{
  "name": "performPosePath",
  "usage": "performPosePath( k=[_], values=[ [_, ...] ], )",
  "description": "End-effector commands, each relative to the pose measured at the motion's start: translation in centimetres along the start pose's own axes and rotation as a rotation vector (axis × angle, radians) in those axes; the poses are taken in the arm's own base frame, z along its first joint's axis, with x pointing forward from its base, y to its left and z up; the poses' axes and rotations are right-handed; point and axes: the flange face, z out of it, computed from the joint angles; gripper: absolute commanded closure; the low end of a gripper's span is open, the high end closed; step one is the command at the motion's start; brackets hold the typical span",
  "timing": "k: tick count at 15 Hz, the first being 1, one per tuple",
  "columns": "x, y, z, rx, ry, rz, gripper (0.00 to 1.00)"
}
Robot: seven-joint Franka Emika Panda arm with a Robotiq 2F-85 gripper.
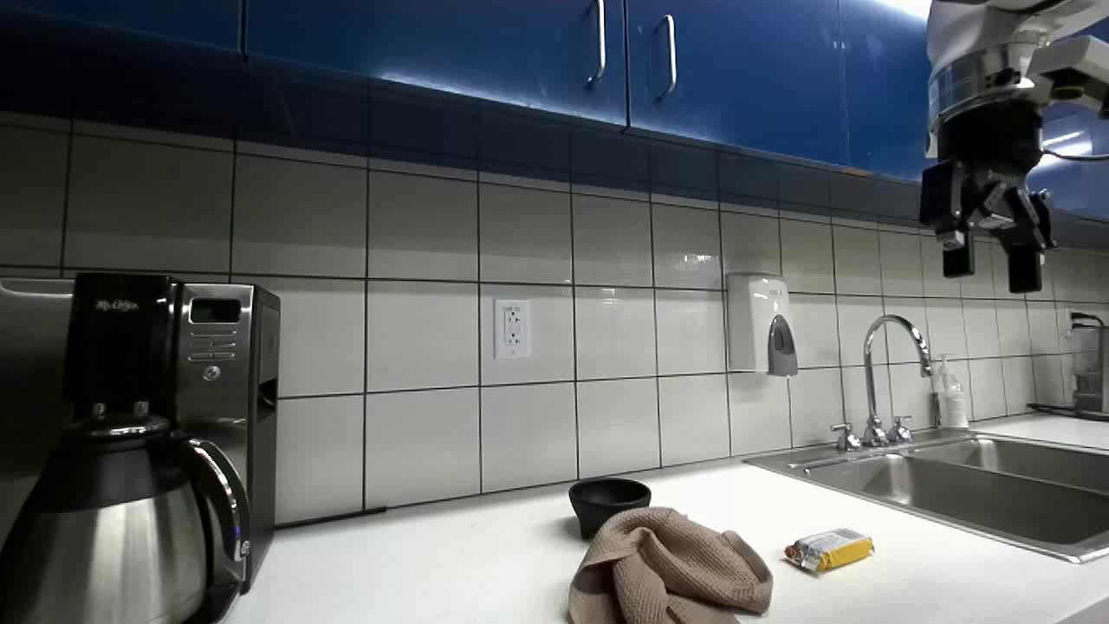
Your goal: Put the orange packet in the bowl
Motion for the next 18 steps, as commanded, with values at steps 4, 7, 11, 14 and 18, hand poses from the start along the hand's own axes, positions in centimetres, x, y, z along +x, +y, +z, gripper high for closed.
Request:
performPosePath(
  k=[4, 7, 11, 14, 18],
  values=[
    [0.0, 0.0, 0.0, 0.0, -0.001, 0.0, 0.0],
    [0.0, 0.0, 0.0, 0.0, -0.001, 0.0, 0.0],
    [0.0, 0.0, 0.0, 0.0, -0.001, 0.0, 0.0],
    [0.2, -0.1, 0.7, -0.015, 0.054, 0.085, 0.0],
    [1.1, -0.2, 2.4, 0.051, 0.136, 0.279, 0.0]
  ],
)
